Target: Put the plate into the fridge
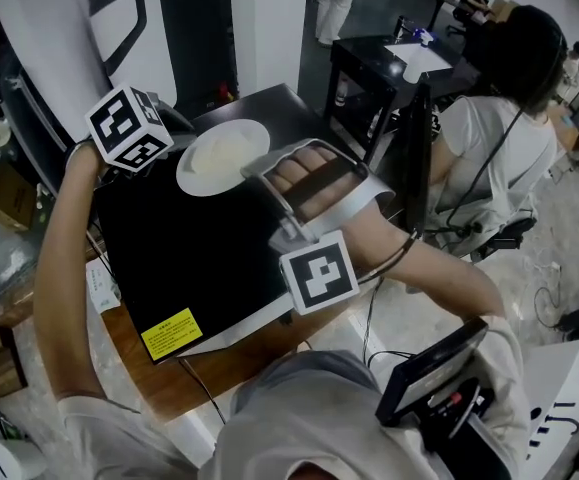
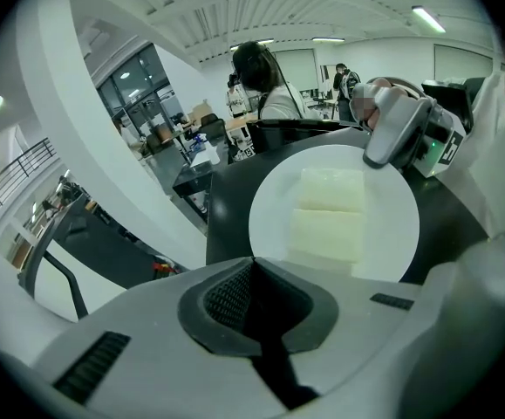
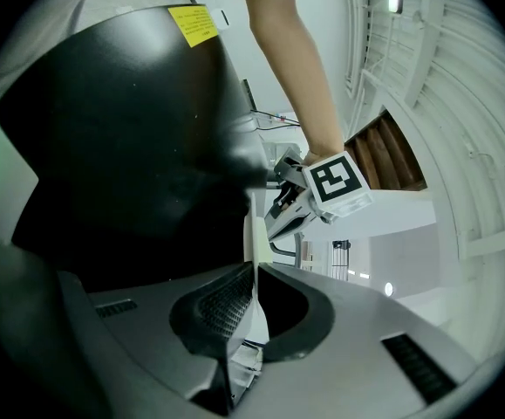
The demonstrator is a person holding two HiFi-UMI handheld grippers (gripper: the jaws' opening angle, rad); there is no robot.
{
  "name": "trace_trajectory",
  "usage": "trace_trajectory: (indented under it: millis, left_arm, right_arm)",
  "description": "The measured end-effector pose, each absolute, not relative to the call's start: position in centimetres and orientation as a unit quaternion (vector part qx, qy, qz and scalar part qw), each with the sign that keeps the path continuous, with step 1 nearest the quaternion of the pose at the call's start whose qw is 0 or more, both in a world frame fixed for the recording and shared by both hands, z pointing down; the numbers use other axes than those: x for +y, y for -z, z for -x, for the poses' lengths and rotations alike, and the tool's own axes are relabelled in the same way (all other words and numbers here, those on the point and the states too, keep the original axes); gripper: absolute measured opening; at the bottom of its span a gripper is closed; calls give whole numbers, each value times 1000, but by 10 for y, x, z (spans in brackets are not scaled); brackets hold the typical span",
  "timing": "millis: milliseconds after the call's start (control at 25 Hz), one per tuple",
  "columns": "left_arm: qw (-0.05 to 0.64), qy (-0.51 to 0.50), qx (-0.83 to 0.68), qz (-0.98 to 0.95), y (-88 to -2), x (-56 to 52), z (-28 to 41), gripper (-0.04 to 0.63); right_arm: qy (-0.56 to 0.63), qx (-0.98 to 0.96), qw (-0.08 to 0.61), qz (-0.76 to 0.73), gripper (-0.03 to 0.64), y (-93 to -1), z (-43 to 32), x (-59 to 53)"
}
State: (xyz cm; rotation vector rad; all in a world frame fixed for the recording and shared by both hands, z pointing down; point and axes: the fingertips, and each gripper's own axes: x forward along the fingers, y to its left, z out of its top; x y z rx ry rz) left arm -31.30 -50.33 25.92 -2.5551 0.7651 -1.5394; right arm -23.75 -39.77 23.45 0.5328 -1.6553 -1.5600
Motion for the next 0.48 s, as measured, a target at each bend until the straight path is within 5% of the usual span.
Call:
trace_trajectory:
  millis: [480]
  left_arm:
    - [71,397,306,862,-205,-454,257,19]
  right_arm:
    - [610,-668,358,-230,32,-222,175,-371]
